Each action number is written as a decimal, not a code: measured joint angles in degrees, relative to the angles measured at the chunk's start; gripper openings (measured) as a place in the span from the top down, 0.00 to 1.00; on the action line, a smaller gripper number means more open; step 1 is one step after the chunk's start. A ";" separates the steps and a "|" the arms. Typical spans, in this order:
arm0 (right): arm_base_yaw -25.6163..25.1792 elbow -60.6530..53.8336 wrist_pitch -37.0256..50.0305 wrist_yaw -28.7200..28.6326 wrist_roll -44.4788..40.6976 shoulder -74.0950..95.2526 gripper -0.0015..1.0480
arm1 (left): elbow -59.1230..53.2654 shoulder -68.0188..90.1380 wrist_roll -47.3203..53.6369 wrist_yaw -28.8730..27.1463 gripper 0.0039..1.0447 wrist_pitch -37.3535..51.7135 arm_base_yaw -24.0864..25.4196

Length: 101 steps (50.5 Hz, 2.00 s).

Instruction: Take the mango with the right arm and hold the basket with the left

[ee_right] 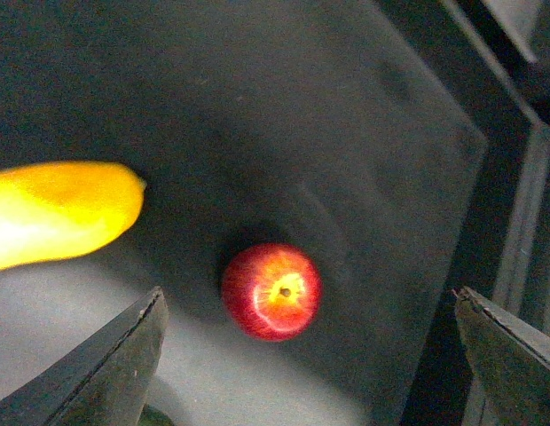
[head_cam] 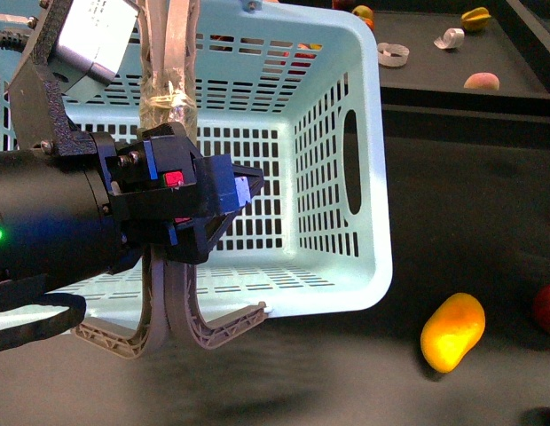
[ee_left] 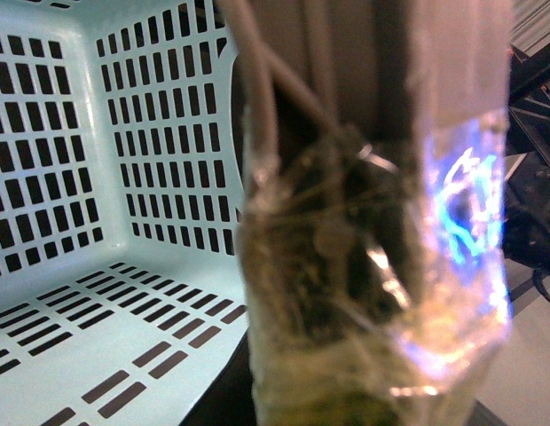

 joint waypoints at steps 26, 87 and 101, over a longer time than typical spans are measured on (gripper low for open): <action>8.72 20.57 -20.02 -3.28 -23.58 23.91 0.08 | 0.00 0.00 0.00 0.04 0.85 0.00 0.00; 13.88 35.63 -21.62 -2.71 -15.52 41.62 0.40 | 0.00 0.00 0.00 0.04 0.85 0.00 0.00; 13.75 28.70 -13.92 -4.52 -7.30 34.82 0.43 | 0.00 0.00 0.00 0.04 0.85 0.00 0.00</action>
